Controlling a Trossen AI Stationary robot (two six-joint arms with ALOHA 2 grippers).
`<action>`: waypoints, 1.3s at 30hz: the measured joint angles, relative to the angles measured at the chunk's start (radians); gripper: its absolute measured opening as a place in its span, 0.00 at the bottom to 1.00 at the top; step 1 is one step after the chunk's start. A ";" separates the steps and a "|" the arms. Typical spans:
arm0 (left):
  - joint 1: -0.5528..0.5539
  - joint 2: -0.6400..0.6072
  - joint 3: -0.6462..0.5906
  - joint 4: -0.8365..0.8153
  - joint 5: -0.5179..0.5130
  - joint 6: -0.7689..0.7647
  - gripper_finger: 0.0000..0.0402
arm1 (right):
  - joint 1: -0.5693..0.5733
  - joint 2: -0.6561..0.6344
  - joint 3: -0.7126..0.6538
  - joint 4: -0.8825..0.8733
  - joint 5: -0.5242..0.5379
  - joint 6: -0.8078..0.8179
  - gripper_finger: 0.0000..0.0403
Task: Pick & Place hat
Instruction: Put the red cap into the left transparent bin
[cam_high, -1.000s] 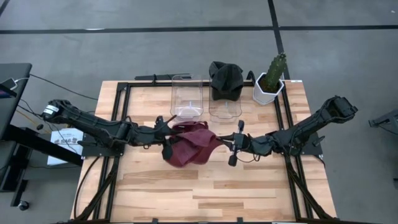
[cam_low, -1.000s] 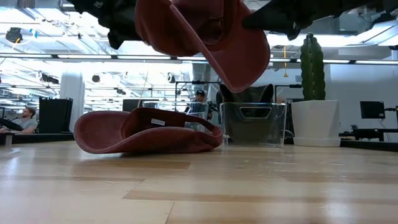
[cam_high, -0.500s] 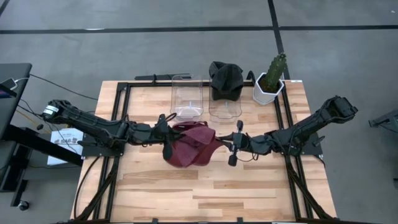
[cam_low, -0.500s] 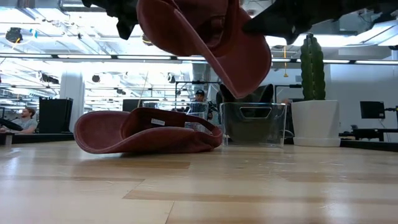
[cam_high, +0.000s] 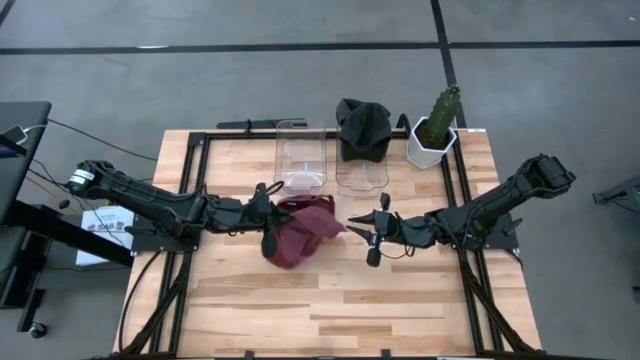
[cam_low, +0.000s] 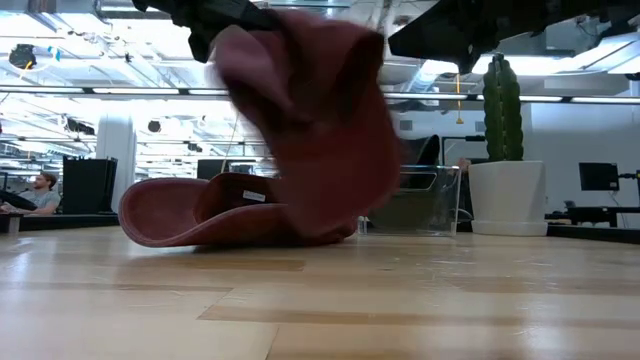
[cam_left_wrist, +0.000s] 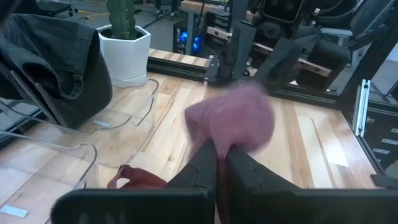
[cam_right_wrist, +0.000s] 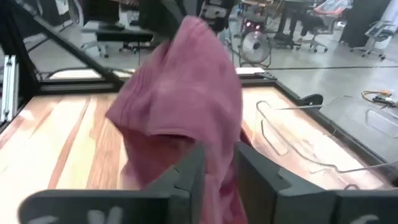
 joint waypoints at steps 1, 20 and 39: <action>0.000 0.000 0.000 0.000 0.000 0.000 0.02 | -0.002 0.000 0.000 -0.010 -0.008 0.001 0.20; -0.001 -0.057 0.067 -0.019 0.183 0.000 0.03 | 0.006 -0.056 0.000 -0.103 -0.008 0.019 0.30; 0.413 -0.194 0.127 -0.158 0.430 0.031 0.03 | 0.079 -0.217 0.000 -0.300 0.130 0.009 0.29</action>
